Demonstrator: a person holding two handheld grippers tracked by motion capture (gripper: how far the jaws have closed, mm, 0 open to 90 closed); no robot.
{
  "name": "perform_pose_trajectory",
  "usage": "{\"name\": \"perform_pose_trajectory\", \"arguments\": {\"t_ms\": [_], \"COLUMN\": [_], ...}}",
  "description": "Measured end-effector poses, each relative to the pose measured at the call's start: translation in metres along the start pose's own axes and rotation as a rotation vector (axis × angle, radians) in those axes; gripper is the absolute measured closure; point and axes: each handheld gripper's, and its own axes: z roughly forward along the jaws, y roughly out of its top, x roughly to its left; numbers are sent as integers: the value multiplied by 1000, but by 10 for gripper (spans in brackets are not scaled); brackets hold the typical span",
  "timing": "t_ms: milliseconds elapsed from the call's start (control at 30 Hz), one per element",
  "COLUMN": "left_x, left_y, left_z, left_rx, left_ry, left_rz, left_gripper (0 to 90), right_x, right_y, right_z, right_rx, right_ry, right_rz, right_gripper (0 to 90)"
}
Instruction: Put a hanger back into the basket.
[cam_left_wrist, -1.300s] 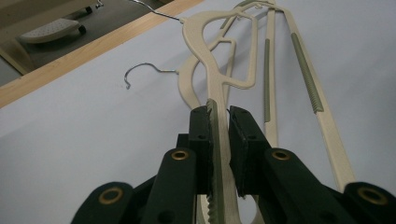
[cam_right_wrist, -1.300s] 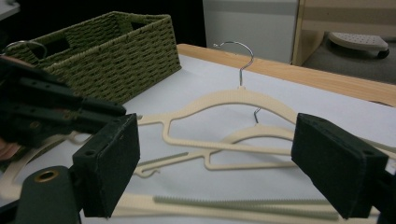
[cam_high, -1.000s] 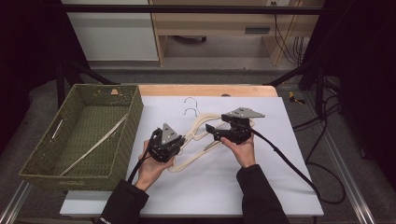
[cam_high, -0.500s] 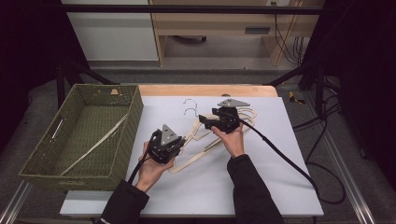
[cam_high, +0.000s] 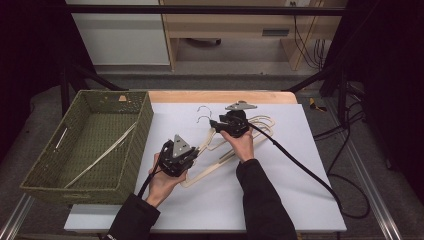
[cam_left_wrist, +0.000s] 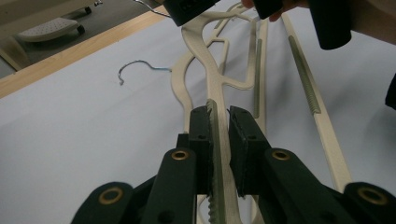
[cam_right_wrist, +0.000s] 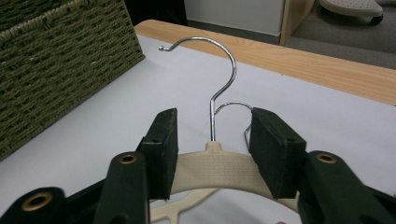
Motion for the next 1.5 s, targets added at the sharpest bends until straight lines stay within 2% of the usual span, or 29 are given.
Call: {"name": "perform_pose_trajectory", "arguments": {"t_ms": [100, 167, 200, 267, 300, 333, 367, 400, 500, 667, 767, 800, 833, 867, 900, 967, 1000, 1067, 1233, 1367, 1433, 1500], "left_x": [-2, -2, -4, -5, -5, -5, -5, -6, -6, -8, -8, -10, -10, -11, -11, -12, -11, -12, -14, -15, -15, -15], "left_y": [0, 0, 0, 0, 0, 0, 0, -1, -2, -4, -4, -6, -6, -7, -8, -9, -8, -9, -9, -11, -12, -11], "left_z": [0, -1, -1, -1, -1, -2, -2, -1, -1, -1, -3, -1, -1, -1, -1, 0, 0, 0, 1, 1, 3, 4], "left_rx": [-3, 8, -3, 0, 0, 8, 8, 0, 8, 3, 22, 18, 18, 24, 23, 17, 18, 22, 35, 45, 40, 35], "left_ry": [-1, -3, -2, -5, -5, -7, -7, -7, -10, -14, -18, -29, -29, -40, -30, -22, -34, -35, -43, -49, -63, -85], "left_rz": [-2, 16, 7, 14, 14, 21, 21, 12, 19, 14, 30, 6, 6, 3, 14, 14, 3, 4, 6, 7, 1, -21], "left_gripper": [796, 796, 796, 796, 796, 796, 796, 796, 796, 796, 795, 795, 795, 796, 797, 799, 799, 800, 801, 801, 800, 783], "right_x": [0, 1, 1, -1, -1, -2, -2, -2, -3, -3, -1, -1, 1, 1, 1, 2, 3, 3, 3, 4, 5, 5], "right_y": [0, 1, 1, 1, 1, 0, 0, 0, 0, 1, 2, 2, 2, 3, 4, 5, 6, 6, 5, 3, 1, -1], "right_z": [1, 3, 5, 7, 7, 8, 8, 9, 9, 7, 3, 1, 0, -1, -4, -6, -9, -12, -18, -23, -26, -29], "right_rx": [13, 17, 21, 36, 36, 47, 47, 58, 74, 92, 89, 89, 88, 81, 73, 68, 50, 50, 41, 30, 28, 17], "right_ry": [8, 17, 18, 15, 15, 16, 16, 24, 22, 28, 19, 18, 13, 14, 12, 15, 11, 8, 18, 17, 12, 10], "right_rz": [-4, -11, -8, -28, -28, -31, -31, -17, -17, -17, -34, -41, -41, -53, -50, -36, -53, -66, -44, -63, -67, -72], "right_gripper": [568, 598, 616, 677, 677, 723, 723, 786, 824, 832, 834, 835, 836, 844, 892, 892, 893, 894, 895, 896, 896, 896]}}
